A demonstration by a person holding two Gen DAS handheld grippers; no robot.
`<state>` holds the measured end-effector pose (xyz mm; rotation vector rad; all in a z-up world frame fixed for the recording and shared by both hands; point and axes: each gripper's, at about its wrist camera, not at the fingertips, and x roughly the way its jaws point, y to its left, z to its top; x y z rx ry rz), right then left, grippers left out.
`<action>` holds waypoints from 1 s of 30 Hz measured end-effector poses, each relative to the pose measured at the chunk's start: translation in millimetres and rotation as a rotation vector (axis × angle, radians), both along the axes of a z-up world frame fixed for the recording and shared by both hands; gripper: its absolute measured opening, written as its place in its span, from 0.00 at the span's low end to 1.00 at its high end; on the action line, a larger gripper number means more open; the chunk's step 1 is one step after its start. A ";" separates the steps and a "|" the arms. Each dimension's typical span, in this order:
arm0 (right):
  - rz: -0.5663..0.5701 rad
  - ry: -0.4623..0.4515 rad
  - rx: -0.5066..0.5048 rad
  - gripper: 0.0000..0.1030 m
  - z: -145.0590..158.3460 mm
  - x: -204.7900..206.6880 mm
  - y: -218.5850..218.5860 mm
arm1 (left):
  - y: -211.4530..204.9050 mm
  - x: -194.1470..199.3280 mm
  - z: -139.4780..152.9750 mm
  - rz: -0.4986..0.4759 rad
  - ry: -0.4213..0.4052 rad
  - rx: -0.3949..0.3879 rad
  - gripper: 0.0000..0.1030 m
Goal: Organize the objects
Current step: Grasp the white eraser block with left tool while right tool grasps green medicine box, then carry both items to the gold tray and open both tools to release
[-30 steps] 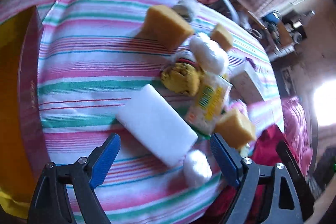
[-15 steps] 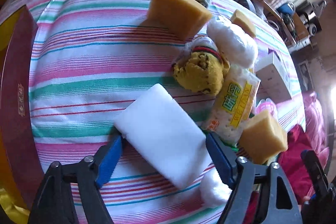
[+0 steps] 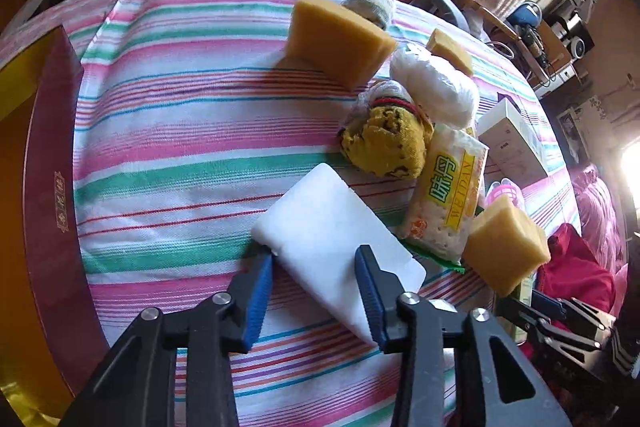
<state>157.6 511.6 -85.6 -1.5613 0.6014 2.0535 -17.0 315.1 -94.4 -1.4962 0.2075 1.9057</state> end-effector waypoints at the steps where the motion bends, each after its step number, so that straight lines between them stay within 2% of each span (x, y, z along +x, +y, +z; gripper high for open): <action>1: 0.002 -0.004 0.007 0.34 0.6 0.5 -1.0 | 0.8 0.3 0.2 -0.003 0.005 0.004 0.35; 5: -0.020 0.020 0.042 0.32 12.3 13.6 -3.3 | -9.2 -2.9 4.0 0.000 0.010 0.038 0.29; 8: -0.037 0.055 0.060 0.32 21.8 23.4 -5.4 | -11.9 -2.8 6.6 0.015 -0.009 0.053 0.31; 10: -0.036 0.082 0.075 0.32 30.0 27.7 -7.2 | -12.6 -8.3 1.1 0.047 -0.070 0.043 0.40; 12: -0.029 0.105 0.087 0.32 36.4 28.6 -10.6 | -9.9 -17.1 -6.3 0.096 -0.142 0.036 0.44; 16: -0.028 0.142 0.081 0.32 41.4 22.0 -12.1 | -0.7 -19.0 -4.9 0.120 -0.208 0.045 0.64; 17: -0.032 0.155 0.077 0.32 40.4 22.8 -12.7 | 4.0 -18.9 -5.2 0.124 -0.220 0.044 0.64; 23: -0.054 0.225 0.047 0.32 43.3 28.6 -9.8 | 30.0 -9.9 -5.0 0.110 -0.137 -0.067 0.65; 27: -0.057 0.252 0.035 0.32 44.2 29.3 -8.2 | 41.6 -4.1 -3.8 0.090 -0.086 -0.123 0.69; 28: -0.055 0.257 0.033 0.32 44.6 29.7 -8.2 | 39.5 -1.1 -3.0 0.071 -0.065 -0.117 0.67; 29: -0.054 0.265 0.028 0.32 44.8 30.2 -8.0 | 35.5 1.0 -2.8 0.065 -0.045 -0.110 0.58; 30: -0.054 0.270 0.026 0.32 45.2 30.8 -7.8 | 30.9 4.2 -2.3 0.049 -0.023 -0.102 0.58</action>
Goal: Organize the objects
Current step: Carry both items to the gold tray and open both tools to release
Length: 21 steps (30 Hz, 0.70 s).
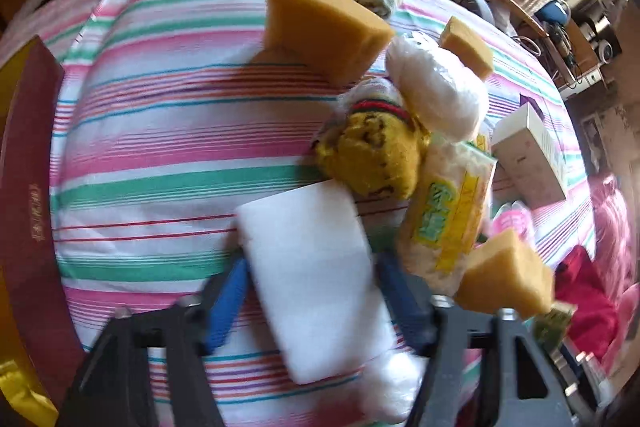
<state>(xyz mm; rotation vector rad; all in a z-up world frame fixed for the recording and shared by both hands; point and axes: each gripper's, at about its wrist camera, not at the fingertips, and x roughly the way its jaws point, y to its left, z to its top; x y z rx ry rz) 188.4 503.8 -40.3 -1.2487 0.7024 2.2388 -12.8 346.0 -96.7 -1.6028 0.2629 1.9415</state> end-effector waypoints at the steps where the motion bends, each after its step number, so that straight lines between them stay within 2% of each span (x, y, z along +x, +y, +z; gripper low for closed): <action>1: 0.000 0.006 -0.001 0.32 0.6 0.1 0.2 | -5.4 4.8 1.7 -0.034 0.028 0.016 0.55; 5: 0.006 0.056 0.015 0.31 9.2 1.8 -2.6 | -25.2 11.6 9.3 -0.060 0.048 0.078 0.53; 10: 0.055 0.144 0.046 0.30 37.3 -4.2 -18.3 | -78.1 18.4 46.6 -0.087 0.114 0.179 0.54; 14: 0.180 0.202 0.083 0.30 61.3 -30.0 -50.1 | -129.5 8.6 82.5 -0.065 0.208 0.257 0.54; 16: 0.248 0.207 0.081 0.29 64.6 -48.2 -69.4 | -135.6 -9.7 90.0 -0.021 0.234 0.289 0.54; 21: 0.439 0.210 0.035 0.29 60.8 -103.6 -133.2 | -199.0 -26.8 102.7 0.073 0.323 0.259 0.54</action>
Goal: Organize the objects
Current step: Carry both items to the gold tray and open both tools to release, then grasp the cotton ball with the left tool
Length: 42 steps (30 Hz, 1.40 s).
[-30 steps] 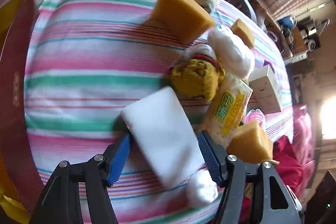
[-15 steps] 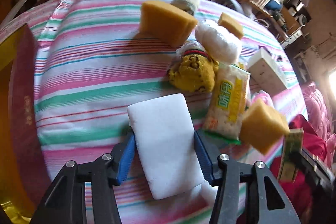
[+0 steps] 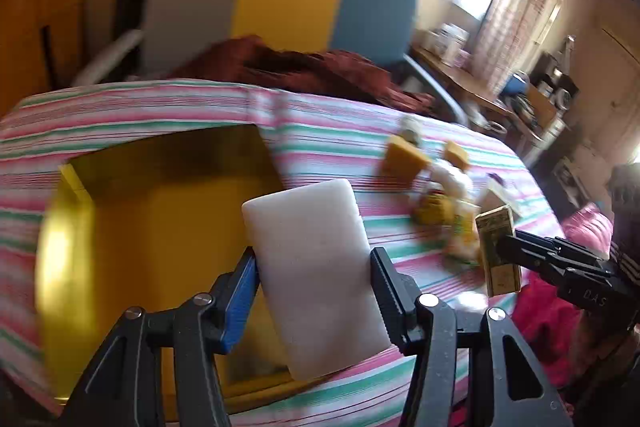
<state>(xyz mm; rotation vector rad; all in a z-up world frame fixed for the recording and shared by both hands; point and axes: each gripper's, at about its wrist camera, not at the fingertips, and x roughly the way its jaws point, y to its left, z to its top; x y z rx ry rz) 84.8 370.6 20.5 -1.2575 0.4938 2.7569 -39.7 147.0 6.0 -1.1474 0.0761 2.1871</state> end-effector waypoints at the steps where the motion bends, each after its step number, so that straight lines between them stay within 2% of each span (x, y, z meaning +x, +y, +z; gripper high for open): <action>1: 0.035 -0.005 -0.004 0.29 -1.5 -10.2 -12.3 | -24.2 -2.4 2.4 0.035 0.016 -0.015 0.55; 6: 0.237 -0.029 -0.011 0.29 -13.5 -63.3 -91.4 | -82.3 -17.2 -15.5 0.178 0.027 -0.082 0.59; 8: 0.298 -0.035 -0.053 0.31 -20.9 -80.5 -119.5 | -100.8 -23.4 -28.3 0.213 0.004 -0.114 0.61; 9: 0.329 -0.039 -0.071 0.35 -23.9 -86.7 -130.3 | -109.2 -26.4 -33.1 0.238 -0.005 -0.133 0.61; 10: 0.357 -0.042 -0.084 0.51 -26.3 -92.1 -141.7 | -117.9 -29.1 -37.2 0.259 -0.010 -0.150 0.63; 12: 0.395 -0.048 -0.092 0.68 -31.1 -100.3 -164.2 | -132.5 -28.1 -42.6 0.306 -0.004 -0.175 0.70; 13: 0.406 -0.048 -0.092 0.68 -32.3 -99.7 -170.9 | -142.3 -27.3 -43.8 0.311 -0.005 -0.171 0.77; 15: 0.421 -0.055 -0.088 0.68 -35.5 -97.7 -178.4 | -150.6 -24.6 -45.1 0.329 -0.006 -0.148 0.79; 20: 0.366 -0.055 0.007 0.72 -39.9 -79.1 -172.7 | -164.3 -17.5 -36.6 0.395 0.013 -0.097 0.81; 23: 0.321 -0.043 0.048 0.74 -39.8 -69.9 -164.1 | -159.6 -5.9 -26.7 0.395 0.045 -0.065 0.81; 27: 0.260 -0.026 0.077 0.77 -38.8 -61.8 -148.2 | -143.3 9.7 -10.9 0.397 0.115 -0.077 0.80; 31: 0.211 -0.005 0.123 0.81 -32.4 -52.4 -136.6 | -121.2 20.7 0.5 0.355 0.154 -0.074 0.80; 34: 0.172 0.014 0.143 0.81 -26.3 -43.5 -125.8 | -106.0 27.0 2.2 0.317 0.140 -0.055 0.79; 38: 0.123 0.040 0.172 0.84 -18.5 -33.4 -111.3 | -86.1 32.3 -1.3 0.260 0.126 -0.070 0.65; 42: 0.050 0.054 0.173 0.86 -12.5 -21.2 -83.4 | -66.6 38.3 -5.7 0.174 0.099 -0.054 0.64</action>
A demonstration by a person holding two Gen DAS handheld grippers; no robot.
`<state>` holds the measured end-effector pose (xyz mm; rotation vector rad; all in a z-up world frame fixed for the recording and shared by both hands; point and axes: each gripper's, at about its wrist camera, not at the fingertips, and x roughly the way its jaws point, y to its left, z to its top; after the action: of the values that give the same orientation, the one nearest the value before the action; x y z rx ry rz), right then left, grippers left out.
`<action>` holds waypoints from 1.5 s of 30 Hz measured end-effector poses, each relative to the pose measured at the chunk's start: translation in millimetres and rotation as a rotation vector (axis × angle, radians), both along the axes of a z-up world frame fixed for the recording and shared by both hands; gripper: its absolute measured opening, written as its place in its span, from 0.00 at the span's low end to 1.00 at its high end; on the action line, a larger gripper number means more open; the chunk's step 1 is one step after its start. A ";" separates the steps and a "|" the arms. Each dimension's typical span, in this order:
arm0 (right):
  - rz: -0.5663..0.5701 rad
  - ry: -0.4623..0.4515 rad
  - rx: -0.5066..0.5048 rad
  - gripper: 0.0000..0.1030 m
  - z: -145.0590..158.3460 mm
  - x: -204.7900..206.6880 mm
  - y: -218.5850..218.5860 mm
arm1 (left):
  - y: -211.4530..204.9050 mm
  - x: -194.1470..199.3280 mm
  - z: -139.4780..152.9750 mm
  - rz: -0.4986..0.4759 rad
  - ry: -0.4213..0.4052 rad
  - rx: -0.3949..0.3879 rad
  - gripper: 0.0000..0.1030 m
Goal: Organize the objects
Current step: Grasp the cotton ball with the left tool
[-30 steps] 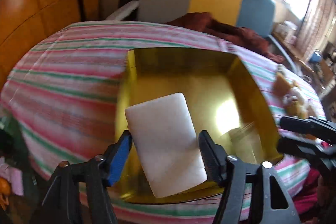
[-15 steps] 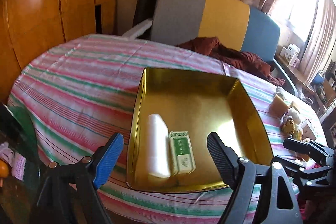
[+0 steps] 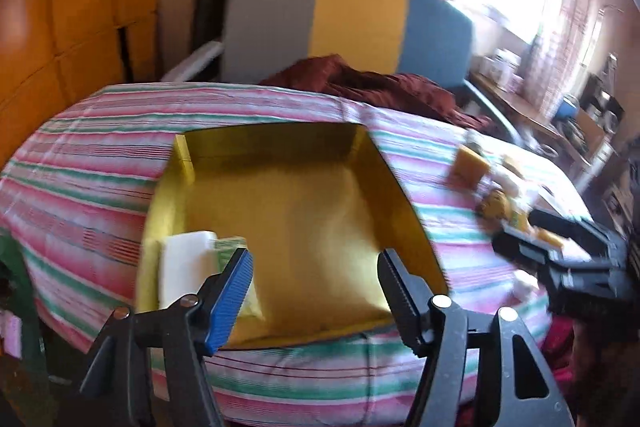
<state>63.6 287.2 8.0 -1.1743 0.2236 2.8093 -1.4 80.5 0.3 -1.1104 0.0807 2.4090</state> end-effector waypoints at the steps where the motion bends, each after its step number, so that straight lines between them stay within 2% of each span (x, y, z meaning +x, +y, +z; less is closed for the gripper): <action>1: -0.018 0.002 -0.001 0.86 0.8 3.4 6.8 | 6.9 3.4 -0.6 -0.028 -0.006 0.002 0.64; 7: -0.208 0.008 0.017 0.87 8.0 42.9 75.6 | 44.2 11.1 -10.1 -0.164 -0.089 0.015 0.64; 14: -0.523 0.007 -0.014 0.89 13.2 111.4 170.9 | 104.0 24.8 -17.4 -0.353 -0.172 0.009 0.63; 22: -0.705 -0.028 -0.054 0.91 4.3 155.7 225.4 | 190.8 59.3 -40.7 -0.636 -0.225 -0.048 0.62; 25: -0.714 -0.049 -0.058 0.91 -0.8 160.5 229.5 | 214.3 68.2 -50.7 -0.696 -0.232 -0.055 0.62; 29: -0.705 -0.073 -0.083 0.91 -10.0 163.1 233.6 | 235.0 73.7 -60.8 -0.722 -0.213 -0.070 0.62; 34: -0.664 -0.093 -0.113 0.91 -19.3 149.5 230.7 | 260.8 78.3 -70.6 -0.751 -0.170 -0.109 0.62; 37: -0.639 -0.104 -0.122 0.91 -23.6 138.9 226.9 | 272.4 79.2 -74.1 -0.778 -0.160 -0.100 0.61; 39: -0.622 -0.112 -0.134 0.91 -26.9 131.7 224.4 | 278.2 81.9 -77.9 -0.800 -0.138 -0.106 0.52; 41: -0.606 -0.118 -0.136 0.91 -29.1 126.0 221.1 | 282.5 83.7 -85.6 -0.821 -0.139 -0.134 0.33; 45: -0.579 -0.128 -0.143 0.91 -32.6 114.3 216.4 | 274.2 78.8 -88.0 -0.822 -0.160 -0.087 0.29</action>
<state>177.8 503.6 -24.6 -1.0899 0.6468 2.2358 77.3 354.7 -87.8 -1.0328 0.4891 1.5926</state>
